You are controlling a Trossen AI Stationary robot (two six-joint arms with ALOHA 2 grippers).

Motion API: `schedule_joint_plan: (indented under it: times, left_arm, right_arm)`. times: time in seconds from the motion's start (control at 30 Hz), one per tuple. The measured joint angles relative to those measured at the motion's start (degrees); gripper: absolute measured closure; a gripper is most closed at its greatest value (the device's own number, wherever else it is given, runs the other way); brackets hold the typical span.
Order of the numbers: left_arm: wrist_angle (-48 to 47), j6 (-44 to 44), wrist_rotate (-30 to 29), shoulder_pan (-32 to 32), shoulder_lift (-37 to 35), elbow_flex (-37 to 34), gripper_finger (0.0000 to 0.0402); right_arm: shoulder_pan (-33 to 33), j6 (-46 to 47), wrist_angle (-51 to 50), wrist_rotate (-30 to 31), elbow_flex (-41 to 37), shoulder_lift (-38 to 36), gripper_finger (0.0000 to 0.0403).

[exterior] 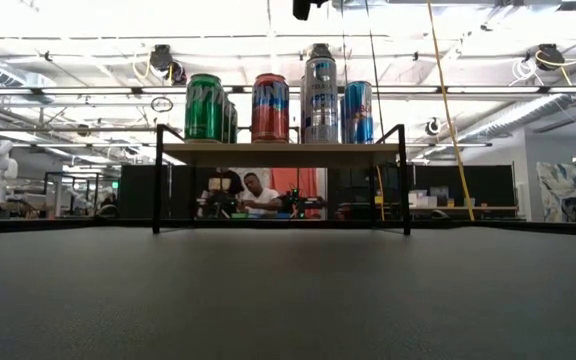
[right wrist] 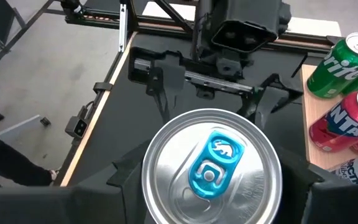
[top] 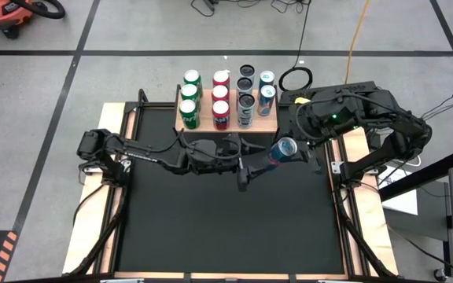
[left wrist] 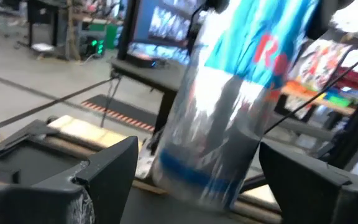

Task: Place canned beverage on shelf
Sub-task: Put the blue soda can on the shelf aligned with the other blue soda can

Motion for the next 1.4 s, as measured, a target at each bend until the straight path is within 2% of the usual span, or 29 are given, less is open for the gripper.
schedule_joint_plan:
  times: [0.3, 0.43, 0.73, 1.17, 1.4]
  left_arm:
    - [0.96, -0.01, 6.1, 0.46, 2.11, -0.02, 0.0065]
    - [2.33, 0.01, 6.35, 0.68, 2.48, -0.02, 0.0077]
    - [8.85, 3.15, 8.33, 0.67, 2.49, -0.04, 0.0093]
    - [4.52, 3.0, 14.9, 0.67, 2.43, -0.04, 0.0093]
    - [3.45, 3.01, 15.67, 0.67, 2.41, -0.04, 0.0094]
  right_arm:
    - [0.02, -1.43, 2.68, -0.21, -0.02, -0.01, 0.0183]
    - [0.02, -1.4, 2.81, -0.41, -0.02, 0.0, 0.0183]
    - [-0.02, 1.52, 2.45, -5.05, -0.04, 1.63, 0.0183]
    - [-0.04, 1.65, 2.64, -8.78, -0.04, 4.66, 0.0183]
    - [-0.04, 1.66, 2.54, -9.13, -0.04, 4.57, 0.0183]
